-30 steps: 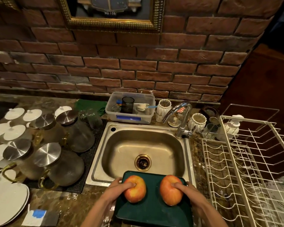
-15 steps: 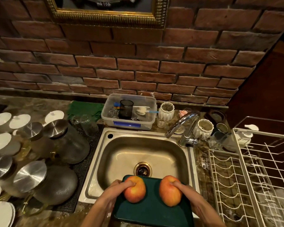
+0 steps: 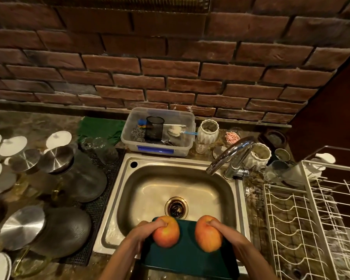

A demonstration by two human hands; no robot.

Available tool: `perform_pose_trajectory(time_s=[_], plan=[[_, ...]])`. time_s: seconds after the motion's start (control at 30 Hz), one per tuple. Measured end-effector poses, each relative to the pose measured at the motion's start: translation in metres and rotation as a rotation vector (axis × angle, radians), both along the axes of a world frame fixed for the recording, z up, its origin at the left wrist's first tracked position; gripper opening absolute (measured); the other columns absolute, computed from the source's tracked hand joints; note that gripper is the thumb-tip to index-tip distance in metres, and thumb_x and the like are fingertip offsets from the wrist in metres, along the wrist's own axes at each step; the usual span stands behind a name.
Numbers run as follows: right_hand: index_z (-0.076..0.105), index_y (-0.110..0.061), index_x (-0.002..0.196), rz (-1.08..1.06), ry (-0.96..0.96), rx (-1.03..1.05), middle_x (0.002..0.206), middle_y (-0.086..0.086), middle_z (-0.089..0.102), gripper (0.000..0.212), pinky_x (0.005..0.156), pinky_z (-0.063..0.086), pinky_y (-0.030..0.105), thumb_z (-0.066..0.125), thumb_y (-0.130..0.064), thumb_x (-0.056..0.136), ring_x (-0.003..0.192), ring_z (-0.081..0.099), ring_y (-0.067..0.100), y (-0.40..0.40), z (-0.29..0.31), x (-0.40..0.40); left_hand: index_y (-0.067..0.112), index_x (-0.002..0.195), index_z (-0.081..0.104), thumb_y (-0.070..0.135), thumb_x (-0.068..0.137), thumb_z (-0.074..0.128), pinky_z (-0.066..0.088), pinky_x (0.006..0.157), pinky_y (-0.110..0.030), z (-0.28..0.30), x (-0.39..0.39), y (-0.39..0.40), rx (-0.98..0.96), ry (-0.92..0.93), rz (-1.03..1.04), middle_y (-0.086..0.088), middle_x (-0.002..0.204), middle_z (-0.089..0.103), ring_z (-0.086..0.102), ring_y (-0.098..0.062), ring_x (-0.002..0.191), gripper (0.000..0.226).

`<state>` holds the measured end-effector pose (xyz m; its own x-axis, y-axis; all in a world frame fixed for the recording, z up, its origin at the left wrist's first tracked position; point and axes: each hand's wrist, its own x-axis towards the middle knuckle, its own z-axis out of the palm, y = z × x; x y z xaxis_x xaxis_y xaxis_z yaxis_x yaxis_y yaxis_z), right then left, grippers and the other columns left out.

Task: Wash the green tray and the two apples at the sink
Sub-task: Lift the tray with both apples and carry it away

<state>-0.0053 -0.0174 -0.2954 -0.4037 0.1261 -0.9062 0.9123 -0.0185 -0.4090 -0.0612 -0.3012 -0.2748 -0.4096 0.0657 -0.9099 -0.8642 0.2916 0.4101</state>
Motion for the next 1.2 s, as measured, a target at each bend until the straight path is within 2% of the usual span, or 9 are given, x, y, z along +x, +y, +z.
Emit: perform_pose_trajectory(time_s=[0.07, 0.17, 0.27, 0.3, 0.43, 0.67, 0.97, 1.07, 1.2], plan=[[0.065, -0.005, 0.123, -0.004, 0.008, -0.007, 0.113, 0.018, 0.071, 0.069, 0.096, 0.056, 0.048, 0.083, -0.046, 0.071, 0.102, 0.070, 0.034, 0.000, 0.002, -0.002, 0.006, 0.120, 0.064, 0.045, 0.061, 0.084, 0.044, 0.049, -0.022, 0.001, -0.003, 0.000, -0.014, 0.005, 0.013, -0.010, 0.090, 0.069, 0.064, -0.019, 0.071, 0.073], [0.067, -0.006, 0.119, -0.029, 0.004, -0.029, 0.110, 0.019, 0.072, 0.071, 0.096, 0.056, 0.049, 0.086, -0.048, 0.066, 0.101, 0.070, 0.035, -0.002, 0.006, 0.001, 0.006, 0.119, 0.063, 0.046, 0.049, 0.083, 0.050, 0.048, -0.021, 0.007, -0.001, -0.001, -0.014, 0.001, 0.013, -0.013, 0.093, 0.071, 0.068, -0.022, 0.074, 0.083], [0.068, -0.006, 0.117, -0.044, -0.010, -0.065, 0.112, 0.022, 0.071, 0.070, 0.098, 0.054, 0.052, 0.089, -0.046, 0.063, 0.105, 0.068, 0.037, -0.005, 0.011, 0.009, -0.001, 0.124, 0.057, 0.038, 0.038, 0.088, 0.062, 0.074, -0.040, 0.011, 0.010, -0.004, 0.023, -0.007, 0.083, -0.026, 0.110, 0.070, 0.071, -0.039, 0.096, 0.099], [0.067, -0.006, 0.118, -0.044, -0.010, -0.067, 0.113, 0.022, 0.070, 0.070, 0.099, 0.053, 0.051, 0.088, -0.046, 0.064, 0.106, 0.068, 0.038, -0.005, 0.014, 0.013, -0.001, 0.123, 0.057, 0.036, 0.038, 0.089, 0.061, 0.075, -0.041, 0.012, 0.015, -0.005, 0.027, 0.001, 0.088, -0.027, 0.110, 0.070, 0.071, -0.039, 0.096, 0.098], [0.062, -0.005, 0.127, -0.035, 0.055, -0.031, 0.119, 0.020, 0.067, 0.074, 0.103, 0.051, 0.049, 0.084, -0.045, 0.069, 0.109, 0.065, 0.035, -0.009, 0.022, 0.024, -0.001, 0.122, 0.058, 0.034, 0.046, 0.086, 0.055, 0.055, -0.029, 0.022, 0.027, -0.008, 0.042, 0.050, 0.075, -0.024, 0.105, 0.070, 0.070, -0.032, 0.084, 0.088], [0.047, -0.011, 0.143, -0.073, 0.199, 0.036, 0.128, 0.017, 0.062, 0.125, 0.100, 0.053, 0.048, 0.087, -0.063, 0.037, 0.114, 0.063, 0.034, -0.009, 0.045, 0.045, 0.005, 0.124, 0.055, 0.036, 0.044, 0.084, 0.055, 0.058, -0.028, 0.053, 0.039, -0.006, 0.039, 0.220, 0.080, -0.016, 0.105, 0.069, 0.069, -0.025, 0.085, 0.090], [0.050, -0.017, 0.140, -0.105, 0.326, 0.089, 0.127, 0.014, 0.063, 0.115, 0.098, 0.055, 0.049, 0.087, -0.060, 0.040, 0.111, 0.064, 0.032, -0.010, 0.091, 0.063, 0.014, 0.143, 0.047, 0.054, 0.032, 0.081, 0.055, 0.095, -0.040, 0.083, 0.055, -0.010, 0.050, 0.404, 0.080, -0.013, 0.133, 0.059, 0.063, -0.028, 0.113, 0.123], [0.053, -0.018, 0.137, -0.115, 0.374, 0.122, 0.128, 0.014, 0.061, 0.112, 0.096, 0.056, 0.049, 0.086, -0.059, 0.038, 0.110, 0.064, 0.032, -0.012, 0.110, 0.066, 0.014, 0.143, 0.047, 0.056, 0.031, 0.079, 0.055, 0.089, -0.036, 0.099, 0.061, -0.010, 0.053, 0.449, 0.084, -0.011, 0.127, 0.062, 0.065, -0.024, 0.108, 0.124], [0.053, -0.020, 0.134, -0.108, 0.446, 0.172, 0.137, 0.011, 0.053, 0.111, 0.095, 0.056, 0.047, 0.082, -0.064, 0.037, 0.114, 0.061, 0.029, -0.016, 0.147, 0.070, 0.022, 0.134, 0.052, 0.058, 0.032, 0.083, 0.053, 0.064, -0.025, 0.125, 0.065, -0.013, 0.088, 0.493, 0.101, 0.006, 0.102, 0.066, 0.067, -0.012, 0.090, 0.112]])
